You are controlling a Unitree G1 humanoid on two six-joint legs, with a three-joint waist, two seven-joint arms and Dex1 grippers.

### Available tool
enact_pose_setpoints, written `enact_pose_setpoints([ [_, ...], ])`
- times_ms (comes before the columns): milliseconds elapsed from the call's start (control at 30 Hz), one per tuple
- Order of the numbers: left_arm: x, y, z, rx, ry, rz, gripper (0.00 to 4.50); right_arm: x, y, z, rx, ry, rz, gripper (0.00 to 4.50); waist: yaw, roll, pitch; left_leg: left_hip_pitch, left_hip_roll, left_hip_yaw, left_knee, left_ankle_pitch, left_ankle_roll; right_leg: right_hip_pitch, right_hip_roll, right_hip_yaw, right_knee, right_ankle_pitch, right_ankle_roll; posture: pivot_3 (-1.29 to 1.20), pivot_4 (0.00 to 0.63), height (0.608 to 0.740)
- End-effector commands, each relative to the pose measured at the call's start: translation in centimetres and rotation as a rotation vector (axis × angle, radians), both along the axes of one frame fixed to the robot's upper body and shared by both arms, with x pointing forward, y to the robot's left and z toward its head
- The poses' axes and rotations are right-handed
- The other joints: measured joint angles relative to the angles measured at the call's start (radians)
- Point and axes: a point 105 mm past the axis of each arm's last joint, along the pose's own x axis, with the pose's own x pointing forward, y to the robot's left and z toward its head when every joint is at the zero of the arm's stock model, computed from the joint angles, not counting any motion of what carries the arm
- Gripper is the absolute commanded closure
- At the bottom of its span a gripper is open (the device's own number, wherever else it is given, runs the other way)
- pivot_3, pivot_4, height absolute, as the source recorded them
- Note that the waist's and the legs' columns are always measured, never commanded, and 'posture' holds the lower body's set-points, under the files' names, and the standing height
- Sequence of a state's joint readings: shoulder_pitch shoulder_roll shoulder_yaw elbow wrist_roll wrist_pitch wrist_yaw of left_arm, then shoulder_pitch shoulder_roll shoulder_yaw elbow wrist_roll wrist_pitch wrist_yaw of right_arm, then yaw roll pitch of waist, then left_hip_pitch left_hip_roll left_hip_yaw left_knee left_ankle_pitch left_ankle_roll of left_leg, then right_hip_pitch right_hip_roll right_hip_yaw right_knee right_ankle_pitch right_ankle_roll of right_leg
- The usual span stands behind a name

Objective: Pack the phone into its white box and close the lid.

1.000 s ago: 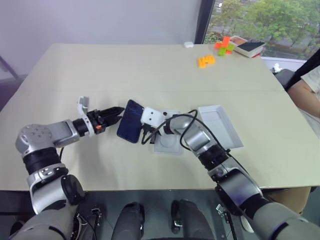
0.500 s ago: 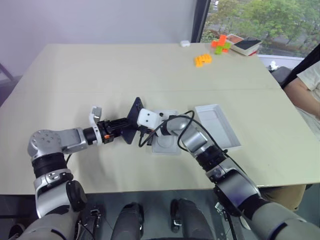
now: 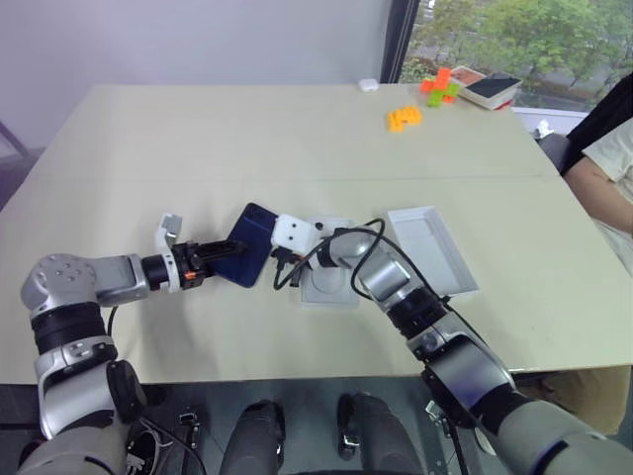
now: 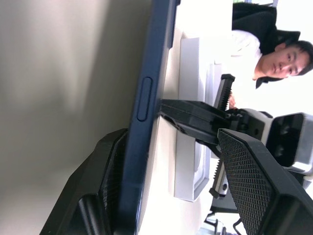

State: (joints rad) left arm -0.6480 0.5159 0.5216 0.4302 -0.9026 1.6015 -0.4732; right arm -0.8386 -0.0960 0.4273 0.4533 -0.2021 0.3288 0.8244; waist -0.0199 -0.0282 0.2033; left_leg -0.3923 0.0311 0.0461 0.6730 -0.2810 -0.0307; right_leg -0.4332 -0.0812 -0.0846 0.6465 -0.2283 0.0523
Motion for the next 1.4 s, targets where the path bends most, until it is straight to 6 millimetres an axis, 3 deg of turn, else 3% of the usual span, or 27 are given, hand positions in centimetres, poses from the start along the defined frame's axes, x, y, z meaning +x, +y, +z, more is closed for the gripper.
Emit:
enact_pose_setpoints([
  [33,0.0,-0.6,0.2,-0.004,-0.024,-0.024,1.5,-0.2,0.7,0.9,0.019,-0.03,0.027,4.48,0.0,0.0,0.0,0.0,0.0,0.0,0.0,0.0,0.0,0.0,0.0,0.0,0.0,0.0,0.0,0.0,0.15,0.74],
  [400,0.2,-0.2,-0.3,0.019,-0.019,-0.007,1.5,-0.2,0.3,0.5,0.011,-0.026,0.019,4.48,0.0,0.0,0.0,0.001,0.0,0.0,-0.005,0.001,-0.001,-0.001,0.0,0.0,-0.001,0.0,0.0,0.0,0.15,0.74],
  [500,0.0,-0.2,-0.5,0.012,-0.014,-0.003,2.3,-0.2,0.2,0.4,0.007,-0.026,0.017,4.5,0.0,0.0,0.0,0.001,0.0,0.0,-0.005,0.001,-0.001,-0.001,0.001,0.0,-0.001,0.0,0.0,0.0,0.15,0.74],
  [567,-0.1,-0.1,-0.7,0.021,-0.011,-0.003,3.18,-0.2,0.2,0.3,0.005,-0.028,0.017,4.5,-0.001,0.0,0.0,0.001,0.0,0.0,-0.005,0.001,-0.001,-0.001,0.001,0.0,-0.001,0.0,0.0,0.0,0.15,0.74],
  [833,-0.6,0.3,-0.8,0.007,0.006,-0.001,3.18,-0.2,0.2,0.3,0.0,-0.029,0.018,4.5,-0.001,0.0,0.0,0.001,0.0,0.0,-0.006,0.001,-0.001,-0.001,0.001,0.0,-0.001,0.0,0.0,0.0,0.15,0.74],
  [867,-0.6,0.2,-0.8,0.003,0.008,0.0,3.61,-0.2,0.2,0.3,0.0,-0.029,0.018,4.5,-0.001,0.0,0.0,0.001,0.0,0.0,-0.006,0.001,-0.001,-0.001,0.001,0.0,-0.001,0.0,0.0,0.0,0.15,0.74],
  [933,-0.6,0.1,-0.9,-0.001,0.012,0.0,3.97,-0.1,0.2,0.3,0.001,-0.03,0.017,4.5,-0.001,0.0,0.0,0.001,0.0,0.0,-0.006,0.001,-0.001,-0.001,0.0,0.0,-0.001,0.0,0.0,0.0,0.15,0.74],
  [967,-0.6,-0.1,-0.8,-0.009,0.01,-0.005,4.45,-0.1,0.2,0.3,0.001,-0.03,0.016,4.5,0.0,0.0,0.0,0.001,0.0,0.0,-0.006,0.001,-0.001,-0.001,0.001,0.0,-0.001,0.0,0.0,0.0,0.15,0.74],
  [1167,-0.6,-0.4,-0.6,-0.015,-0.006,-0.011,4.49,0.1,-0.3,0.7,0.024,-0.022,-0.002,4.5,0.0,0.0,0.0,0.001,0.0,0.0,-0.006,0.001,-0.001,-0.001,0.001,0.0,-0.001,0.0,0.0,0.0,0.15,0.74],
  [1333,-0.3,0.0,1.0,-0.03,-0.134,0.027,4.49,0.0,-0.8,2.7,0.15,0.014,-0.005,4.5,0.0,0.0,0.0,0.001,0.0,0.0,-0.006,0.001,-0.002,-0.001,0.0,0.0,-0.001,0.0,0.0,0.0,0.15,0.74],
  [1400,-0.4,-0.1,2.7,-0.11,-0.226,0.041,4.49,-0.3,-1.6,4.6,0.261,0.058,0.002,4.5,0.0,0.0,0.0,0.001,0.0,0.0,-0.006,0.001,-0.001,-0.001,0.0,0.0,-0.001,0.0,0.0,0.0,0.15,0.74],
])
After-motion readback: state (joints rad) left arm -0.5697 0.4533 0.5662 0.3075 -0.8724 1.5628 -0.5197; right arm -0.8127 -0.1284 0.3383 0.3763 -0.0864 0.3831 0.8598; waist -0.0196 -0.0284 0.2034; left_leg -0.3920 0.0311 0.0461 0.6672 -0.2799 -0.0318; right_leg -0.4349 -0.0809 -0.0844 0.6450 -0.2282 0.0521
